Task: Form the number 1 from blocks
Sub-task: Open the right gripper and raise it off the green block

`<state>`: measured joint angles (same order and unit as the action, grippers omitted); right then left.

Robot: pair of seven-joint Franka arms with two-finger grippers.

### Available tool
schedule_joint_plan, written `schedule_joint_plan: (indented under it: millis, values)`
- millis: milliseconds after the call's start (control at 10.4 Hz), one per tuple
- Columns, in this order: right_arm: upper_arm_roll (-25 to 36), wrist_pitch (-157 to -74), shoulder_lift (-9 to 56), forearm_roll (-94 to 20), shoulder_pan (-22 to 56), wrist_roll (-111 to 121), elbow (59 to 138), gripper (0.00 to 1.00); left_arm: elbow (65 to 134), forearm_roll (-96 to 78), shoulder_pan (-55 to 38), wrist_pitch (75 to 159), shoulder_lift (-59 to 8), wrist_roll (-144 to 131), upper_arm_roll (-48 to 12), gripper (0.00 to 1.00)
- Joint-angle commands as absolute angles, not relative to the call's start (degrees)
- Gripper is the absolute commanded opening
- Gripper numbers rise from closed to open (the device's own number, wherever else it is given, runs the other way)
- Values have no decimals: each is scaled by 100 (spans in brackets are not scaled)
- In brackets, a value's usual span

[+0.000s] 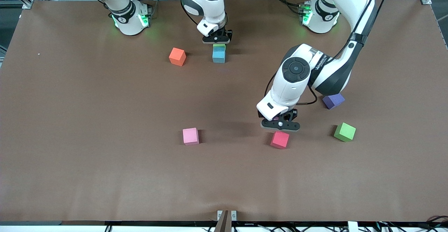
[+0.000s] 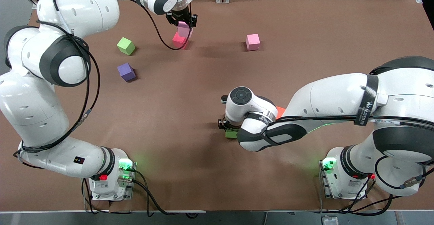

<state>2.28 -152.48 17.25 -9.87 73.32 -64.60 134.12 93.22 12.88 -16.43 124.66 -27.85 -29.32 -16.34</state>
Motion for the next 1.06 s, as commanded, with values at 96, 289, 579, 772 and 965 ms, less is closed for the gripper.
schedule_joint_plan:
  millis: [96,289,579,772,965]
  values:
    - [246,-15205,1767,-1046,7181,-6801,13263,100,9325,1151,-1600,12445,-2707,-2690,-1670,0]
    - [264,-15196,1539,-1046,7163,-6961,13263,100,9325,1151,-1617,12480,-2725,-2698,-1670,0]
    - [290,-14759,1004,-976,6787,-6856,13263,100,9325,1143,-1617,12480,-2707,-2707,-1670,0]
    - [517,-14241,748,-976,6252,-6034,13141,100,9325,1143,-1635,12480,-2698,-2751,-1670,0]
    - [781,-13600,826,-976,5620,-5085,12633,100,9325,1143,-1652,12480,-2690,-2768,-1679,0]
